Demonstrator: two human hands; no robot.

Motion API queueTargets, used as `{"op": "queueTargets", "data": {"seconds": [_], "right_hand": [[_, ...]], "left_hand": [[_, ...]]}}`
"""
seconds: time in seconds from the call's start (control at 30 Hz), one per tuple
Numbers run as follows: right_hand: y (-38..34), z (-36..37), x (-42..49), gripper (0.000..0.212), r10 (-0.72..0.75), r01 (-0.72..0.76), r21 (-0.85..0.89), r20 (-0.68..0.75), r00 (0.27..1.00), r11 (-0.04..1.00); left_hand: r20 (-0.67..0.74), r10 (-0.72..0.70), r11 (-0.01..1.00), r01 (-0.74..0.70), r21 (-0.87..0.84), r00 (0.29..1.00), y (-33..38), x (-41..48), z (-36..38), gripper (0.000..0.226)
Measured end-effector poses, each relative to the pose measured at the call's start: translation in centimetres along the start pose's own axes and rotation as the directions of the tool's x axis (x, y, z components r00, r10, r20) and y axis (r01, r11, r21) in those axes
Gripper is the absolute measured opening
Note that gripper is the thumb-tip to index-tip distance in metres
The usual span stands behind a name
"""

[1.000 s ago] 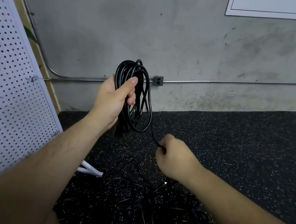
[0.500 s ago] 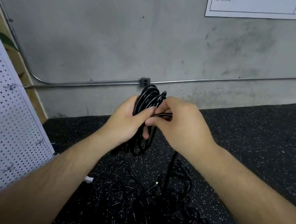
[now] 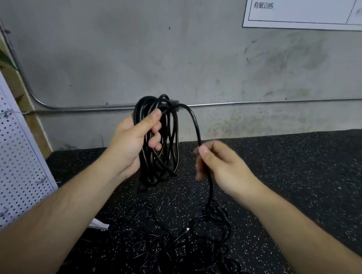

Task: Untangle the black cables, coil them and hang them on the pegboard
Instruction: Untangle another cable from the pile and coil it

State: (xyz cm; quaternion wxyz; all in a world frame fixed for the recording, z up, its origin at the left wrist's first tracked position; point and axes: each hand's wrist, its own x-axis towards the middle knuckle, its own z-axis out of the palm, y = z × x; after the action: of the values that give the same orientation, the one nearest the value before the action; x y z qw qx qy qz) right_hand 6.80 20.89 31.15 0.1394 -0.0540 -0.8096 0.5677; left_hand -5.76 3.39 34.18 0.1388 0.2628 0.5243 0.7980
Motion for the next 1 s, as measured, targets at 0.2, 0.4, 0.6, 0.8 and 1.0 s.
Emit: {"op": "queueTargets", "data": {"seconds": [0.2,0.4,0.6,0.8,1.0], "right_hand": [[0.3,1.7,0.5,0.020,-0.067,0.062,-0.039,-0.153,0.986,0.997],[0.2,4.5,1.3,0.018,0.008,-0.026,-0.086,-0.205,0.979,0.996],[1.6,5.4,0.1,0.024,0.100,-0.104,-0.097,-0.045,0.994,0.990],[3.9,6.1,-0.6,0.019,0.239,-0.205,-0.273,0.098,0.966,0.940],[2.6,5.6,-0.5,0.033,0.243,-0.243,-0.066,-0.008,0.970,0.968]], "left_hand": [[0.016,-0.057,0.998,0.058,-0.038,0.998,-0.1,-0.6,0.4,0.023],[0.058,-0.065,0.994,0.070,-0.082,0.996,-0.2,-1.1,1.3,0.025],[-0.020,-0.045,0.982,0.040,-0.187,0.999,0.7,-0.4,-0.2,0.022],[-0.056,-0.046,0.974,0.032,-0.222,0.997,0.8,-0.1,-0.7,0.022],[-0.108,-0.004,0.984,-0.016,-0.177,0.994,0.8,0.3,-1.3,0.022]]}}
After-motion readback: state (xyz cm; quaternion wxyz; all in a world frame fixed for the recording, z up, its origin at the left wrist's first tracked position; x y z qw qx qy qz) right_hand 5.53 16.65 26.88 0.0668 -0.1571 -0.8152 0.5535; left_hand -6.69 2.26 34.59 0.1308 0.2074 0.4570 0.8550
